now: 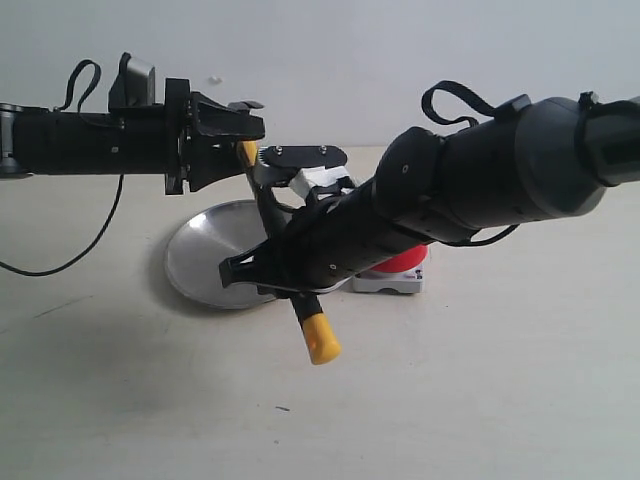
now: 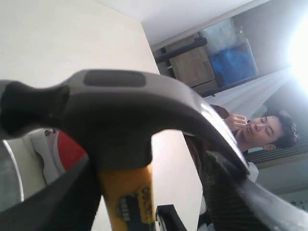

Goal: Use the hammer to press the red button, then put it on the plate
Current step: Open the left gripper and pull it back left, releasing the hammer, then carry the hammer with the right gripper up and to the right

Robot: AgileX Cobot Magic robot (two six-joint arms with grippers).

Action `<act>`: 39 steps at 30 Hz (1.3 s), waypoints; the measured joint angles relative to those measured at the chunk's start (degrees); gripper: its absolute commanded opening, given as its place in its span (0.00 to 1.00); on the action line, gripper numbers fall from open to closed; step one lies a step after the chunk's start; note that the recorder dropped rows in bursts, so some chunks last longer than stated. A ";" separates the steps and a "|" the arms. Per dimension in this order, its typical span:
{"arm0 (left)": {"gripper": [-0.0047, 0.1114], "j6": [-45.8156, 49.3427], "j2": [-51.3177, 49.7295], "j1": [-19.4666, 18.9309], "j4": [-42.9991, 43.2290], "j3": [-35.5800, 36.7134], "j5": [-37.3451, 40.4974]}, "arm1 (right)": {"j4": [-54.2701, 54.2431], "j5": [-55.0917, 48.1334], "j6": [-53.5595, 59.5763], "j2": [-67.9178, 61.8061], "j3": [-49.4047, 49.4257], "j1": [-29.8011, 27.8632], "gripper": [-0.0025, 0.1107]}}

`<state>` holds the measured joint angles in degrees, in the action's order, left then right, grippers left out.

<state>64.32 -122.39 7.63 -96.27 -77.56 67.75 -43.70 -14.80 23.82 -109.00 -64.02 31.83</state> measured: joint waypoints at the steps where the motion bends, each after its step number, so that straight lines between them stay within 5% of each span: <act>1: 0.55 0.00 0.00 0.00 0.32 0.00 -0.11 | 0.12 0.28 0.09 0.00 0.00 0.00 0.02; 30: 0.55 -2.86 4.35 -5.88 18.11 0.00 1.50 | 0.79 5.92 -2.97 0.64 0.00 -1.53 0.02; 33: 0.44 -4.45 5.90 -7.58 20.68 0.00 1.50 | 1.92 2.51 -2.97 2.51 0.37 -4.06 0.02; 37: 0.09 -5.52 8.23 -9.44 22.08 0.79 1.50 | 2.93 0.89 -3.32 6.57 2.59 -6.43 0.02; 39: 0.04 -5.64 9.47 -10.20 22.32 1.92 1.50 | 4.17 -0.22 -3.58 9.10 3.83 -7.11 0.02</act>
<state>58.68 -112.92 -2.57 -73.95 -75.64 69.25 -39.52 -15.02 20.24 -99.90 -60.19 24.72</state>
